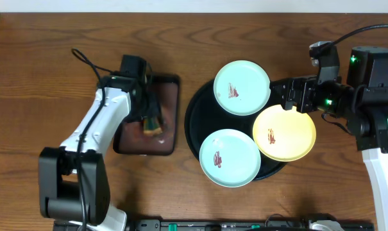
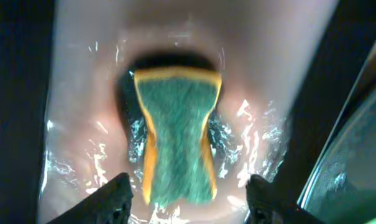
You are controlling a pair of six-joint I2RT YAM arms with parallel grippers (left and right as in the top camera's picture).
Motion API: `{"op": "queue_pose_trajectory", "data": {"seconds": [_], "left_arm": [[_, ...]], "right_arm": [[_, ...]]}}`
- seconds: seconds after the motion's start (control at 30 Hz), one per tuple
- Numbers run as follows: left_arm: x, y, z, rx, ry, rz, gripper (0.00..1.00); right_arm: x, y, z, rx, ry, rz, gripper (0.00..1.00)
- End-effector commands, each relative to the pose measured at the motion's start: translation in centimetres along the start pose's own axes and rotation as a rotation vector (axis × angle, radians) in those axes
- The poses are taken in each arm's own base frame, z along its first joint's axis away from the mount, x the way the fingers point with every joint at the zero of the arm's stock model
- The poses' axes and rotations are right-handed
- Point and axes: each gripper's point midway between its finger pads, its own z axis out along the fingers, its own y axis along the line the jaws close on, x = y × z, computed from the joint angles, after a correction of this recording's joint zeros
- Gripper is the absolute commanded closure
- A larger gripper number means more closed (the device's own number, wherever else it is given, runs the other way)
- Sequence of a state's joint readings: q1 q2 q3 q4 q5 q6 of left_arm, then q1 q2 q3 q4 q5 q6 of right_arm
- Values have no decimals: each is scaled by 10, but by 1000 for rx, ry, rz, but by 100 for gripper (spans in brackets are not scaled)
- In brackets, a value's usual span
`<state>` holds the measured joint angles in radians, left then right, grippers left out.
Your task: Clean dirty plates on tray and stack at the side
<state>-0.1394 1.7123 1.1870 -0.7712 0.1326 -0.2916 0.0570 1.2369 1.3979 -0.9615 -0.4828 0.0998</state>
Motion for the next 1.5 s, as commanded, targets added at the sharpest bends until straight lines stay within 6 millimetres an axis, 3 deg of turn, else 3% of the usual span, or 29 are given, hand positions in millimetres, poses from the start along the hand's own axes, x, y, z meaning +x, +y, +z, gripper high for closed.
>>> {"op": "queue_pose_trajectory", "data": {"seconds": [0.0, 0.13, 0.37, 0.4, 0.47, 0.5, 0.57, 0.67, 0.7, 0.77, 0.9, 1.0, 1.13, 1.17, 1.2, 1.27, 1.3, 1.43, 1.47], "left_arm": [[16, 3, 3, -13, 70, -6, 37], [27, 2, 17, -15, 83, -10, 37], [58, -2, 64, -23, 104, 52, 44], [58, -1, 66, -28, 99, 55, 49], [55, 1, 71, -37, 90, 52, 85], [53, 1, 69, -35, 86, 49, 92], [50, 1, 61, -40, 94, 45, 93], [37, -5, 28, -45, 87, 43, 93], [23, -7, 7, -63, 50, 46, 62], [14, -6, -2, -78, 10, 56, 49], [-5, 14, 3, -207, -71, 54, 41], [-10, 14, 25, -211, -71, -32, 39], [0, 18, 63, -232, 5, -127, 41], [2, 17, 67, -231, 15, -127, 46], [3, 17, 69, -231, 23, -125, 55], [3, 11, 66, -197, 31, -67, 88], [-1, 7, 59, -180, 19, -22, 93], [-14, 0, 30, -152, -43, 68, 93], [-17, -2, 21, -143, -67, 73, 85]], "right_arm": [[-6, 5, -5, -15, -18, 4, 15], [-7, 5, -5, -15, -19, 4, 14], [-6, 5, -5, -16, -18, 4, 14], [-6, 5, -5, -15, -18, 4, 14], [-6, 5, -5, -15, -18, 4, 14], [-6, 5, -5, -15, -18, 4, 14], [-6, 5, -5, -15, -18, 5, 14], [-6, 5, -5, -15, -18, 4, 14], [-6, 5, -5, -16, -18, 4, 14], [-7, 5, -5, -15, -18, 4, 14], [-7, 5, -5, -15, -19, 4, 13], [-7, 5, -5, -15, -20, 3, 13], [-6, 5, -5, -15, -18, 4, 14], [-6, 5, -5, -15, -18, 4, 14], [-6, 5, -5, -15, -18, 4, 13], [-6, 5, -5, -15, -18, 4, 12], [-6, 5, -5, -15, -18, 4, 12], [-6, 5, -5, -15, -18, 4, 12], [-6, 5, -5, -15, -18, 4, 12]]}}
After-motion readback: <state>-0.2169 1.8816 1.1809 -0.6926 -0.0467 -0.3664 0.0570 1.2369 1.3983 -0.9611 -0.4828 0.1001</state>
